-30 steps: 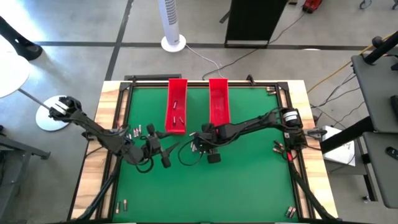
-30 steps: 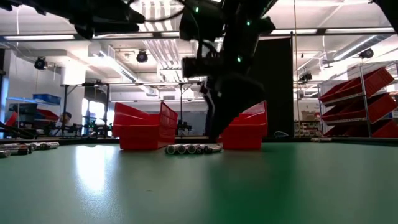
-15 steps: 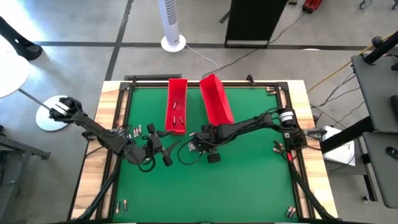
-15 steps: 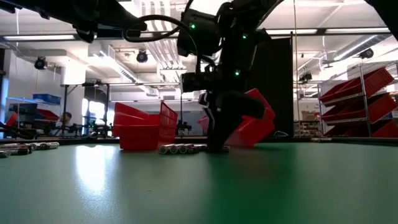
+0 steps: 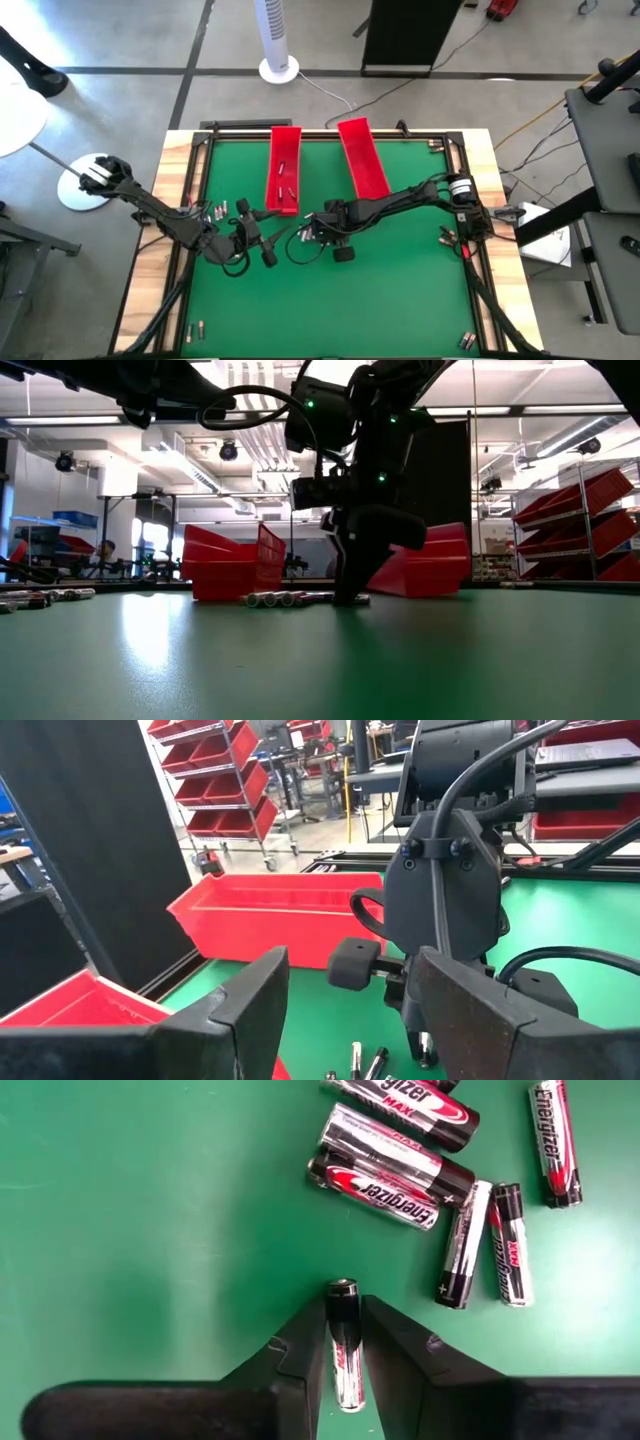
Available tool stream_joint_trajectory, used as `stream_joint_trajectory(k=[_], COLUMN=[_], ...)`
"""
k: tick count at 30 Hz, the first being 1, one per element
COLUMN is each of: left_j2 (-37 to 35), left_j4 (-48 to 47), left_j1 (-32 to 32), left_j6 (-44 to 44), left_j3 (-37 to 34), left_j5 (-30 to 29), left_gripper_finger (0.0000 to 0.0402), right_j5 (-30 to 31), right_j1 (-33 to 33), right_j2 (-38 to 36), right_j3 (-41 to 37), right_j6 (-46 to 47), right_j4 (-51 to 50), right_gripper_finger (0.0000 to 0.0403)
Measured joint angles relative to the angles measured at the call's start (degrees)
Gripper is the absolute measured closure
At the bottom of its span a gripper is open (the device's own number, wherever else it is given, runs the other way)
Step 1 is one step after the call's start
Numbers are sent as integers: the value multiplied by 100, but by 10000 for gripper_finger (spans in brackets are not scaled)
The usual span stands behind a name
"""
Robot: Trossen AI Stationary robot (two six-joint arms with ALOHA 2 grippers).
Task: Sort batteries
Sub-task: Put the silver battery into the left red bin
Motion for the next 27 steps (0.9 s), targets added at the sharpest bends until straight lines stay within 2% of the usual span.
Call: stream_joint_trajectory(k=[8,12,16,20,23,27], left_j2=[-5,-41,-181,-444,-623,-802], left_j4=[-44,-320,-378,-367,-353,-373], left_j1=[-7,-20,-55,-220,-405,-734], left_j6=[60,31,-21,148,363,494], left_j3=[0,0,0,90,178,199], left_j5=[-5,-9,-7,-4,-82,-742], left_gripper_finger=[202,203,203,203,203,203], right_j5=[23,68,313,413,417,424], right_j1=[0,0,-4,-100,-252,-481], right_j2=[0,-73,-357,-424,-430,-352], right_j3=[45,496,1101,1558,1655,1605], right_j6=[144,87,-189,-639,-904,-953], right_j4=[-3,-458,-499,12,864,1922], right_gripper_finger=[386,389,390,390,390,390])
